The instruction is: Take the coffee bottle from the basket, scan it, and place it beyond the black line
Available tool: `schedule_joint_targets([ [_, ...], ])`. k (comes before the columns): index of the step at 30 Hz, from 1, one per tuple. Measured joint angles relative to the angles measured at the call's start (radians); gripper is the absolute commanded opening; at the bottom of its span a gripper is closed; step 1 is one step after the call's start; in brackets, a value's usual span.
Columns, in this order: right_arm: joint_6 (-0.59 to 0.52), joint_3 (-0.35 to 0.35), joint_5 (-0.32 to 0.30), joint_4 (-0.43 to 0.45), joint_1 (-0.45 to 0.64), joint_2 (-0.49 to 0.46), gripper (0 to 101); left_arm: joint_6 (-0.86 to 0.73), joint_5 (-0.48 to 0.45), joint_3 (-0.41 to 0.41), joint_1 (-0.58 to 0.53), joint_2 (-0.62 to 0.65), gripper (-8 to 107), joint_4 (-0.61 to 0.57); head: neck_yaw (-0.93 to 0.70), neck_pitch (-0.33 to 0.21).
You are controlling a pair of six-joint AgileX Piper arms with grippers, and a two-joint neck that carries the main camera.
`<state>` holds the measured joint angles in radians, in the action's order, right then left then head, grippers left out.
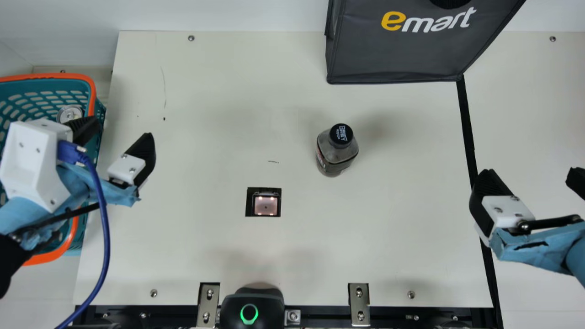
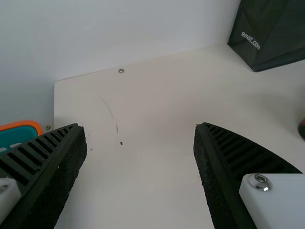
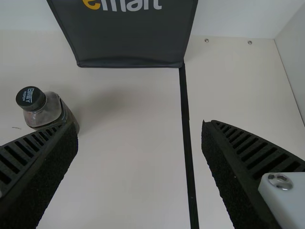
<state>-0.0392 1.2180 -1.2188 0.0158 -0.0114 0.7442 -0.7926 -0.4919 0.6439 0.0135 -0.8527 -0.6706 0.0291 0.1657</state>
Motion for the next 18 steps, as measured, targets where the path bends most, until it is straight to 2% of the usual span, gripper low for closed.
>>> schedule_joint_targets([
  [18,0.000,0.000,0.000,0.000,0.000,0.000,91,0.172,-0.058,-0.046,0.045,0.097,90,0.182,0.000,0.000],
])
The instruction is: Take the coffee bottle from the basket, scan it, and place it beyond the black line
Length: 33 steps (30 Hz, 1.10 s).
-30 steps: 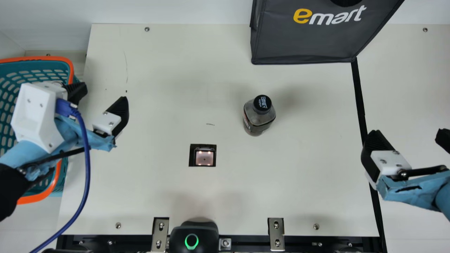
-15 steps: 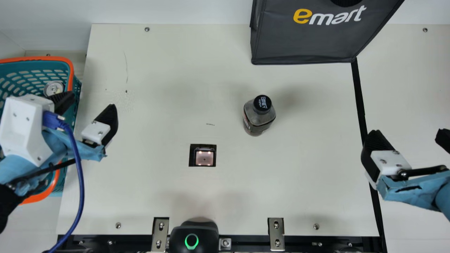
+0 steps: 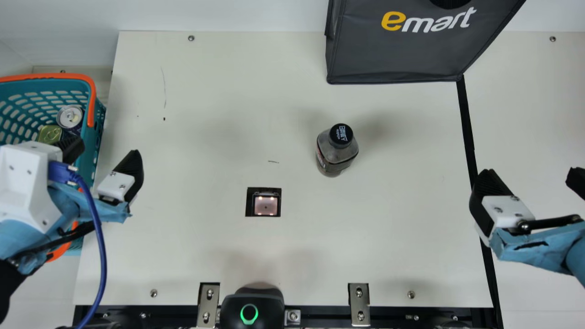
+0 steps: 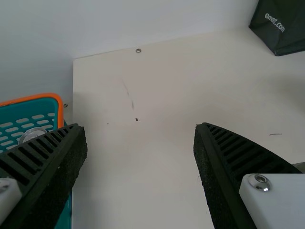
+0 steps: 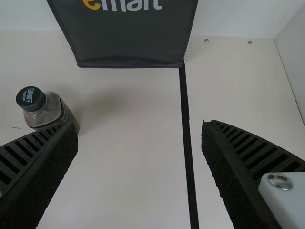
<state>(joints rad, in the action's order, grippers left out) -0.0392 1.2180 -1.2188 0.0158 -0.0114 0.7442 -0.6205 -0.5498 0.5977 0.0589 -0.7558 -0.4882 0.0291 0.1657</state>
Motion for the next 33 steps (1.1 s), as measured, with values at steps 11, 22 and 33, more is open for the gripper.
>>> schedule_joint_targets([
  [11,0.000,0.000,-0.001,-0.001,0.000,0.000,91,0.160,-0.044,0.005,-0.028,0.043,90,0.140,0.000,0.000],
  [22,0.000,0.000,-0.001,-0.001,0.000,0.000,91,0.287,-0.063,0.005,-0.055,0.062,90,0.230,0.000,0.000],
  [33,0.000,0.000,-0.001,-0.001,0.000,0.000,91,0.287,-0.064,0.005,-0.055,0.062,90,0.230,0.000,0.000],
])
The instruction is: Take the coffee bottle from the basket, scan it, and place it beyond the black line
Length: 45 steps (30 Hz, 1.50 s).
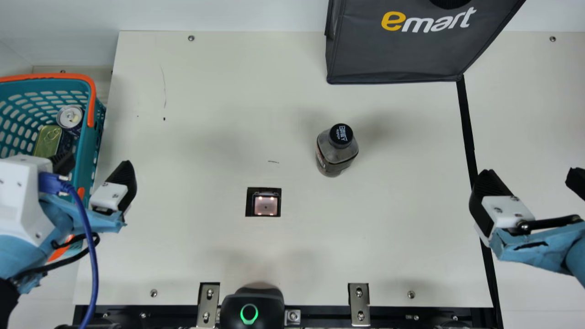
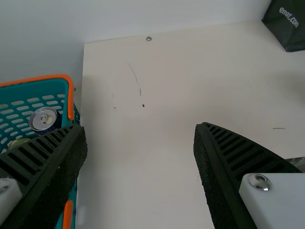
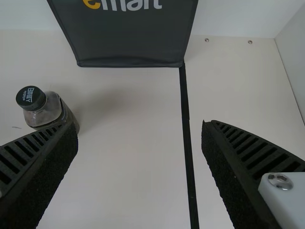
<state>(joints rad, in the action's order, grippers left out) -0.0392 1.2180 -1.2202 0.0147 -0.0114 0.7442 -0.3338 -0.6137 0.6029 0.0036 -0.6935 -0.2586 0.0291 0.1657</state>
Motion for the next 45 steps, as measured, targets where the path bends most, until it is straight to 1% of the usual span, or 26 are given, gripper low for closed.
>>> schedule_joint_targets([
  [16,0.004,0.000,0.002,0.001,-0.009,0.004,91,0.000,0.000,0.000,0.000,0.000,90,0.000,0.000,0.000],
  [23,0.007,-0.015,0.022,0.000,-0.035,0.025,91,0.000,0.000,0.000,0.000,0.000,90,0.000,0.000,0.000],
  [31,-0.001,-0.020,0.055,-0.002,-0.056,0.069,91,0.000,0.000,0.000,0.000,0.000,90,0.000,0.000,0.000],
  [37,0.000,-0.017,0.076,0.013,-0.089,0.113,91,0.000,0.000,0.000,0.000,0.000,90,0.000,0.000,0.000],
  [40,0.006,-0.012,0.100,0.022,-0.108,0.135,91,0.000,0.000,0.000,0.000,0.000,90,0.000,0.000,0.000],
  [43,0.013,-0.008,0.106,0.028,-0.129,0.159,91,0.000,0.000,0.000,0.000,0.000,90,0.000,0.000,0.000],
  [45,0.016,-0.003,0.120,0.034,-0.142,0.175,91,0.000,0.000,0.000,0.000,0.000,90,0.000,0.000,0.000],
])
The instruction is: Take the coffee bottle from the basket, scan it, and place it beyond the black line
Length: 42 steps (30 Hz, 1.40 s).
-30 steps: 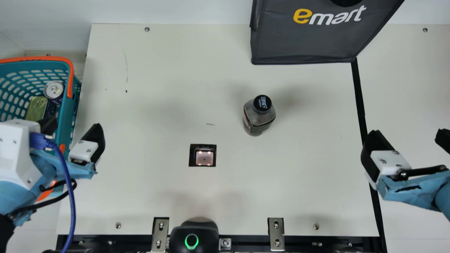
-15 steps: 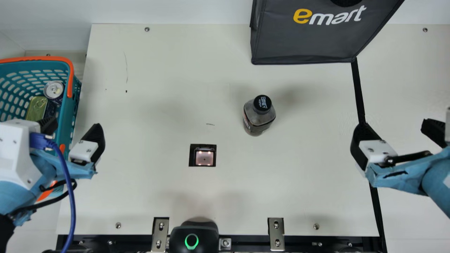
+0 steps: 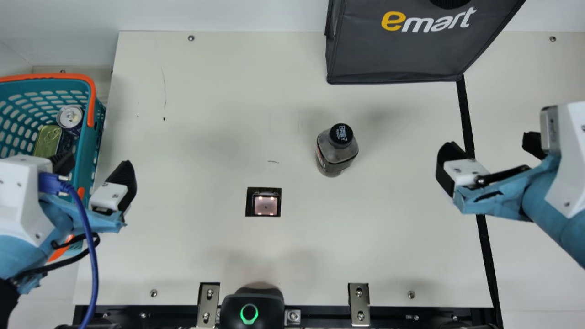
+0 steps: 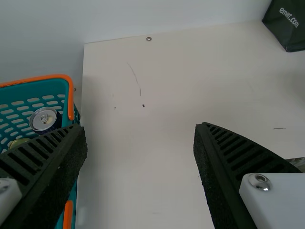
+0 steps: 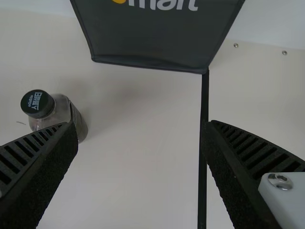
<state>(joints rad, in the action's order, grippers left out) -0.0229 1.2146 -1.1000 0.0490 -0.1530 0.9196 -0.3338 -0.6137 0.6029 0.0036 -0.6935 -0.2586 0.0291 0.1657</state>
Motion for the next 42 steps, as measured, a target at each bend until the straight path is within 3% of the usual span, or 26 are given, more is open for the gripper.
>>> schedule_joint_targets([
  [14,0.023,0.012,0.072,0.013,-0.096,0.092,91,0.000,0.000,0.000,0.000,0.000,90,0.000,0.000,0.000],
  [42,0.090,-0.030,0.193,0.028,-0.281,0.240,91,0.000,0.000,0.000,0.000,0.000,90,0.000,0.000,0.000],
])
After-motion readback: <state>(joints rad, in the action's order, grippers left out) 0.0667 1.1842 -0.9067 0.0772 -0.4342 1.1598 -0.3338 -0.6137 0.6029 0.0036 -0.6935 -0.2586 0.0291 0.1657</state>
